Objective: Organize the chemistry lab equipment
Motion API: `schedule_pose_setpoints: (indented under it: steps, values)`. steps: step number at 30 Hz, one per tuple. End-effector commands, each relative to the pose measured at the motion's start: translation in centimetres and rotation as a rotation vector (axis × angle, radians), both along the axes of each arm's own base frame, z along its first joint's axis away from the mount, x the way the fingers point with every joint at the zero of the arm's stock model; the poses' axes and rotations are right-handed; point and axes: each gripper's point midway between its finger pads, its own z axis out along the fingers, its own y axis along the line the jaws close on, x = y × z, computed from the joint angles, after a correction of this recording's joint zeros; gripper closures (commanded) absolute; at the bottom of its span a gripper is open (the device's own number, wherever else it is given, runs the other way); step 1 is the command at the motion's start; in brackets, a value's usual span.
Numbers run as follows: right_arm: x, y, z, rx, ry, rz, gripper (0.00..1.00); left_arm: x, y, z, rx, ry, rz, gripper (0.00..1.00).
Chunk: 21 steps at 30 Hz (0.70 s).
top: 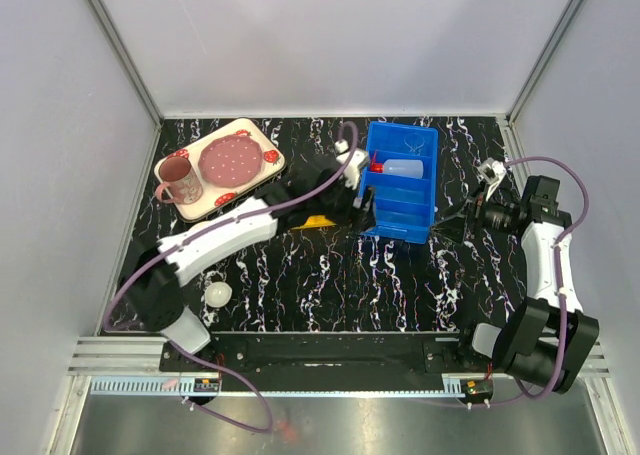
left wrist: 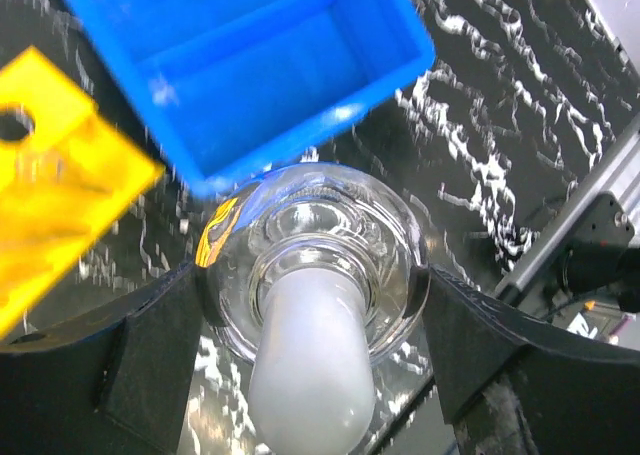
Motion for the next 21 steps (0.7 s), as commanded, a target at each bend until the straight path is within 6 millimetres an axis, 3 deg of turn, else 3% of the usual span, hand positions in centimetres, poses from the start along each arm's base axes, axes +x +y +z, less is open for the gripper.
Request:
schedule_pose_setpoints:
  steps: [1,6,9,11,13,14,15,21]
  values:
    - [0.8,-0.7,1.7,-0.014,-0.069,-0.037,0.0,3.6,-5.0,2.9,-0.037,-0.087,-0.094,0.66]
    - [1.0,-1.4,1.8,-0.023,-0.085,-0.073,0.0,7.6,-8.9,1.3,-0.005,-0.086,-0.115,0.66]
    - [1.1,-1.7,1.9,-0.022,-0.088,-0.088,0.0,9.9,-10.2,-0.2,0.001,-0.082,-0.102,0.66]
    - [1.1,-1.8,1.8,-0.016,-0.082,-0.093,0.0,11.6,-10.6,0.2,-0.01,-0.097,-0.081,0.66]
    - [1.1,-1.7,1.7,-0.007,-0.074,-0.094,0.0,13.1,-10.8,-1.4,0.0,-0.08,-0.063,0.66]
    - [1.1,-1.8,1.8,-0.008,-0.075,-0.094,0.0,13.8,-11.1,-0.7,-0.015,-0.096,-0.052,0.66]
    - [1.1,-1.7,1.7,-0.004,-0.07,-0.094,0.0,14.3,-11.3,-1.8,-0.007,-0.082,-0.045,0.66]
    - [1.2,-1.8,1.5,0.003,-0.06,-0.096,0.0,16.2,-11.5,-2.2,-0.034,-0.089,-0.015,0.66]
